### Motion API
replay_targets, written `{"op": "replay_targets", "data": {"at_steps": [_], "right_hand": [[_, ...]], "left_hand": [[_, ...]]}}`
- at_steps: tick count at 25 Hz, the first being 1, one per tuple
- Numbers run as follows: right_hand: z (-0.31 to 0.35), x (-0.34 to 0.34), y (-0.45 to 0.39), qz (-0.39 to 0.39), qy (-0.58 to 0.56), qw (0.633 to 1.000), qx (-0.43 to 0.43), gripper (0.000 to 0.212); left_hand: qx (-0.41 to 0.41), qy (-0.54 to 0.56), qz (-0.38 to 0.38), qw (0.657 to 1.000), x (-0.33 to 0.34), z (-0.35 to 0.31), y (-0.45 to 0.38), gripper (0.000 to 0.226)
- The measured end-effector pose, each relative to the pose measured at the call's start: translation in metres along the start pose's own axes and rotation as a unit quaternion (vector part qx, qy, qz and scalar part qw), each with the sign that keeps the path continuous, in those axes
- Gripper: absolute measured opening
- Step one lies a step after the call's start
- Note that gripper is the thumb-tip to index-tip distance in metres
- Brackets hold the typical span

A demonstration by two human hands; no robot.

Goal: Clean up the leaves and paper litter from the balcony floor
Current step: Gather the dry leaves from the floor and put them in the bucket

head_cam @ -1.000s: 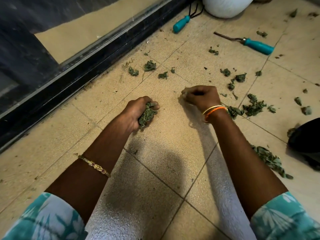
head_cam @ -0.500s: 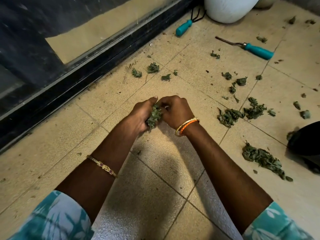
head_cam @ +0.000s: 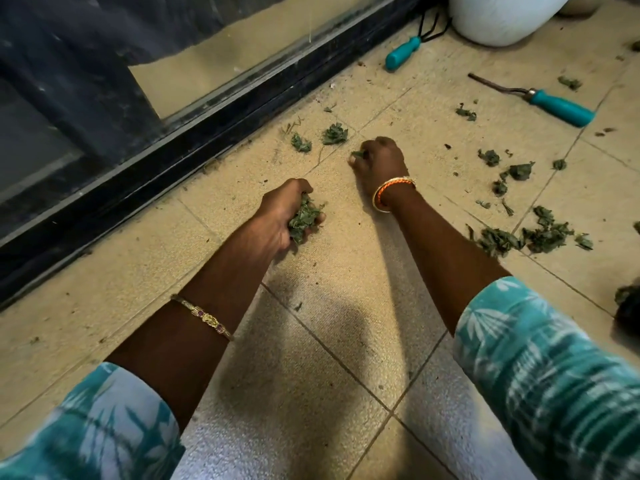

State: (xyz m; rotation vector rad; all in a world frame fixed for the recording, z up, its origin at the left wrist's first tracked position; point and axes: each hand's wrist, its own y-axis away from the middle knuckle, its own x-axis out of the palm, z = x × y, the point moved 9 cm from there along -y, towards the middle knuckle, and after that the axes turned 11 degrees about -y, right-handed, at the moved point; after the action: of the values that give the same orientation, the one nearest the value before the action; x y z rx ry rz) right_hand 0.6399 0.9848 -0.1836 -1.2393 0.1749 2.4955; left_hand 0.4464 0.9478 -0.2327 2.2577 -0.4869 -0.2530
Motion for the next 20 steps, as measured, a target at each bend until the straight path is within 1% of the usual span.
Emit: {"op": "replay_targets", "data": {"at_steps": [1, 2, 4, 5, 7, 9, 11, 13, 14, 15, 16, 17, 18, 19, 20], "right_hand": [[0.009, 0.001, 0.004, -0.015, 0.001, 0.999, -0.036, 0.027], [0.017, 0.002, 0.010, -0.024, 0.009, 0.997, -0.069, 0.022], [0.026, 0.005, 0.018, -0.037, 0.019, 0.993, -0.110, 0.021], [0.028, 0.004, 0.019, -0.041, 0.021, 0.993, -0.113, 0.023], [0.028, -0.002, 0.016, -0.043, 0.001, 0.996, -0.084, 0.025], [0.031, -0.014, 0.018, -0.053, -0.055, 0.996, -0.036, 0.028], [0.045, -0.018, 0.035, -0.056, -0.114, 0.992, -0.021, 0.027], [0.072, -0.008, 0.062, -0.027, -0.136, 0.989, -0.057, 0.025], [0.087, 0.000, 0.075, -0.006, -0.125, 0.988, -0.090, 0.027], [0.099, 0.007, 0.086, 0.019, -0.120, 0.986, -0.118, 0.030], [0.105, 0.013, 0.092, 0.045, -0.134, 0.982, -0.128, 0.035], [0.105, 0.017, 0.093, 0.073, -0.178, 0.975, -0.109, 0.038], [0.099, 0.019, 0.089, 0.102, -0.249, 0.961, -0.064, 0.039], [0.090, 0.020, 0.083, 0.119, -0.321, 0.940, -0.010, 0.038], [0.079, 0.016, 0.074, 0.104, -0.372, 0.922, 0.035, 0.035]], "left_hand": [[-0.002, 0.007, -0.002, 1.000, -0.002, 0.001, -0.002, 0.023], [-0.004, 0.019, -0.007, 1.000, -0.006, 0.002, -0.004, 0.024], [-0.004, 0.045, -0.016, 0.999, -0.013, 0.004, -0.007, 0.024], [0.001, 0.052, -0.017, 0.999, -0.014, 0.003, -0.008, 0.025], [0.012, 0.056, -0.013, 0.998, -0.014, 0.001, -0.008, 0.025], [0.020, 0.060, -0.010, 0.998, -0.014, -0.002, -0.007, 0.026], [0.025, 0.056, -0.002, 0.998, -0.014, -0.003, -0.005, 0.030], [0.035, 0.032, 0.001, 0.999, -0.012, -0.005, -0.003, 0.036], [0.041, 0.017, -0.007, 0.999, -0.014, -0.005, -0.002, 0.040], [0.046, 0.003, -0.019, 0.999, -0.016, -0.005, -0.001, 0.044], [0.049, -0.007, -0.027, 0.998, -0.020, -0.005, -0.001, 0.046], [0.048, -0.013, -0.024, 0.998, -0.024, -0.005, -0.002, 0.045], [0.044, -0.018, -0.015, 0.999, -0.028, -0.005, -0.003, 0.042], [0.038, -0.014, -0.005, 0.999, -0.033, -0.004, -0.003, 0.038], [0.034, -0.002, 0.001, 0.999, -0.039, -0.003, -0.002, 0.033]]}}
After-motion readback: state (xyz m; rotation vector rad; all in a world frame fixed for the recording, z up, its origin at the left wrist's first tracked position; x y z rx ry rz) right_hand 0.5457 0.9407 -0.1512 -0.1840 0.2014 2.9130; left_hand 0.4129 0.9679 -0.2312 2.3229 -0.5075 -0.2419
